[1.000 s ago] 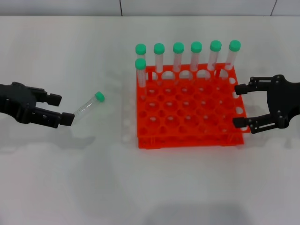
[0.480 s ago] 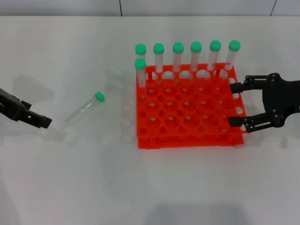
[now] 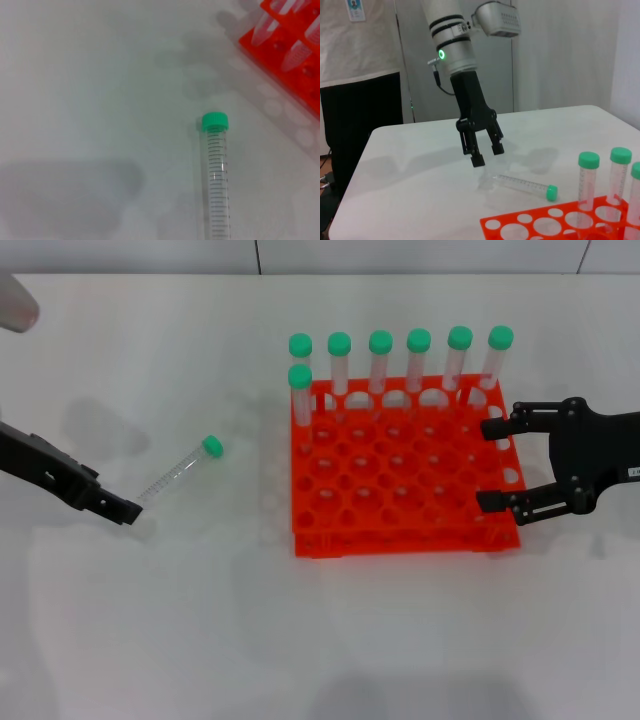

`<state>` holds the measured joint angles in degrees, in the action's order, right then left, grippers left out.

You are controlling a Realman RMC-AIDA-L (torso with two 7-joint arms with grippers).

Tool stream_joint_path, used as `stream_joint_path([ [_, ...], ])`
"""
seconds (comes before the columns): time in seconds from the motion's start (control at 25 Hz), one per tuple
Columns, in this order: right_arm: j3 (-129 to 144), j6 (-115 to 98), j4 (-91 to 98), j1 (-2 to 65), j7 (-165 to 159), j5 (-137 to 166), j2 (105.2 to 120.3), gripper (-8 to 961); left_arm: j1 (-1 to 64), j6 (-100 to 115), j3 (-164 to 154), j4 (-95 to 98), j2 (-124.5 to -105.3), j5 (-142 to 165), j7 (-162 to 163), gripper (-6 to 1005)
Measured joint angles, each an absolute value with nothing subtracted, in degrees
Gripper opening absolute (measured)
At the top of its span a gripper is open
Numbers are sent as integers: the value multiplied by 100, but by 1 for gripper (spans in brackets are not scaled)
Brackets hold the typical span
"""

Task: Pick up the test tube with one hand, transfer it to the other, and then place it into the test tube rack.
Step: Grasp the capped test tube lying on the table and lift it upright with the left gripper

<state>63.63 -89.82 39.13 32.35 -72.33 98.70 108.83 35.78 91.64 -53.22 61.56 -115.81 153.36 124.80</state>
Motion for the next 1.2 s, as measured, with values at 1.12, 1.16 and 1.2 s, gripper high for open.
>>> stream_joint_path([
  [1.12, 6372, -8894, 3891, 3244, -7179, 9879, 10942, 868, 3963, 8228, -5615, 5138, -11727, 15346, 12473, 847],
  [1.16, 6371, -8892, 3890, 3244, -7177, 9879, 10942, 868, 3967, 8216, -5632, 5123, -11727, 15346, 12479, 847],
  [1.2, 6369, -8890, 3891, 3244, -7175, 9879, 10943, 868, 3969, 8212, -5631, 5114, -11727, 15346, 12479, 847],
])
